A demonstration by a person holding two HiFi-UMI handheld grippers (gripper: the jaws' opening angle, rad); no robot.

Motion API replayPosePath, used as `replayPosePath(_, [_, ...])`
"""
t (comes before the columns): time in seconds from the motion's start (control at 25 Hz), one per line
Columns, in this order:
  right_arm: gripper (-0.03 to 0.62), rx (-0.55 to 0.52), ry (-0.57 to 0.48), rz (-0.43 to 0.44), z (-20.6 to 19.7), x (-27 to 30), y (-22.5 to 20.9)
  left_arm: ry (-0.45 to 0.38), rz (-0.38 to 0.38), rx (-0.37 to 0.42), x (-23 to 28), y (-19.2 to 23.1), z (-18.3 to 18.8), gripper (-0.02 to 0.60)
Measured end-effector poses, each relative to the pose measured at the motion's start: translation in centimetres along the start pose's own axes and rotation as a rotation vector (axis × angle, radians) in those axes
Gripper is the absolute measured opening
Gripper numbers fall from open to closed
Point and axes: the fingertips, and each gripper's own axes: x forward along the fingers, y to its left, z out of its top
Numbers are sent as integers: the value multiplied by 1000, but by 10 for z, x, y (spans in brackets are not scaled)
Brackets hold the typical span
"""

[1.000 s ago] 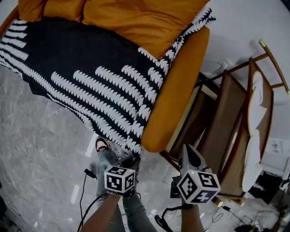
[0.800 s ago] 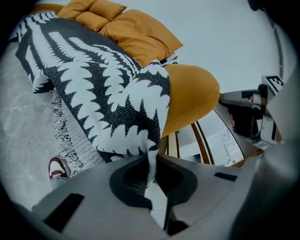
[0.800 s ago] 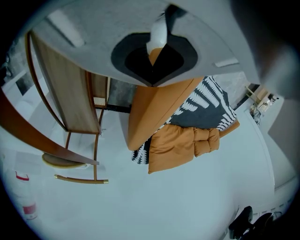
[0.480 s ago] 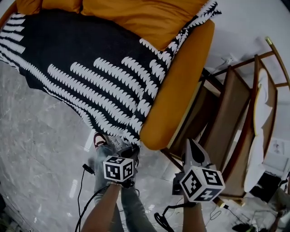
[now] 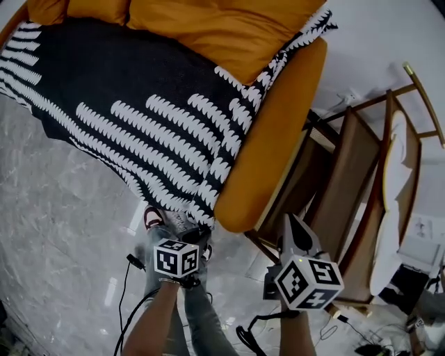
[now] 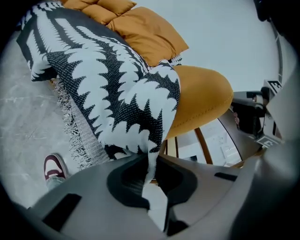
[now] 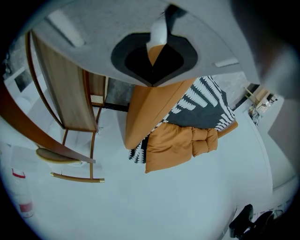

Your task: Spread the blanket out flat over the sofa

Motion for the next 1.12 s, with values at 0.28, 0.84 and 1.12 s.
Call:
replayPosePath(0.28, [5, -13, -12, -14, 14, -11, -1, 40, 35, 23, -10, 9, 0, 120])
replayPosePath(0.84, [5, 33, -75, 43, 61, -61, 40, 10, 113, -40, -110, -11, 15, 178])
replayPosePath(1.12, [5, 16, -106, 93, 97, -101, 70, -136, 136, -16, -210, -72, 75, 171])
